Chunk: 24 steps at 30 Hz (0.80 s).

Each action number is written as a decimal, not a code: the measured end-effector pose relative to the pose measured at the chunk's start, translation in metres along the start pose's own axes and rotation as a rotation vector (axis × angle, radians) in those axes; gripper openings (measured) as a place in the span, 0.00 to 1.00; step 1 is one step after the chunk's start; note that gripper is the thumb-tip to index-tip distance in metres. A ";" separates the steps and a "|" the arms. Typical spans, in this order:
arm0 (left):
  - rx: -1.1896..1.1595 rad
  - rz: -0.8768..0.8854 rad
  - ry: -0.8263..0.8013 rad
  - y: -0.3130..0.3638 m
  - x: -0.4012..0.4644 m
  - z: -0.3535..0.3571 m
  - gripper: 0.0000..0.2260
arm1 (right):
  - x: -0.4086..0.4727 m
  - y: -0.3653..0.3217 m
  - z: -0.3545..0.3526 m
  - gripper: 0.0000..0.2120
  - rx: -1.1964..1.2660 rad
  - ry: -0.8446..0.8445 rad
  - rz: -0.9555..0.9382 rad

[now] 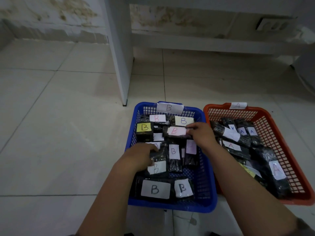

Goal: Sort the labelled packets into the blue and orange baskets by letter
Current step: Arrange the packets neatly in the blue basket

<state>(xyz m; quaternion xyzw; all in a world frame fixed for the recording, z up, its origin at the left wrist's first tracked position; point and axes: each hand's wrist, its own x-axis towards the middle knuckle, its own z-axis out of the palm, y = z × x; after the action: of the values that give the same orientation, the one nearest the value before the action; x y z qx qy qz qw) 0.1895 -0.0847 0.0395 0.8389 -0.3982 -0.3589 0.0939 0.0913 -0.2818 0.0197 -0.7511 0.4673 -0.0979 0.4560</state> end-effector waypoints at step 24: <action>-0.004 0.033 -0.062 0.003 0.007 0.008 0.22 | -0.006 0.023 0.035 0.26 -0.507 -0.103 -0.469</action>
<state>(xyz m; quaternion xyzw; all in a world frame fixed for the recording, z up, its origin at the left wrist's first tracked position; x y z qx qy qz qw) 0.1857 -0.0909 0.0311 0.8205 -0.4139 -0.3840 0.0892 0.0942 -0.2598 -0.0162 -0.9314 0.2676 -0.0430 0.2431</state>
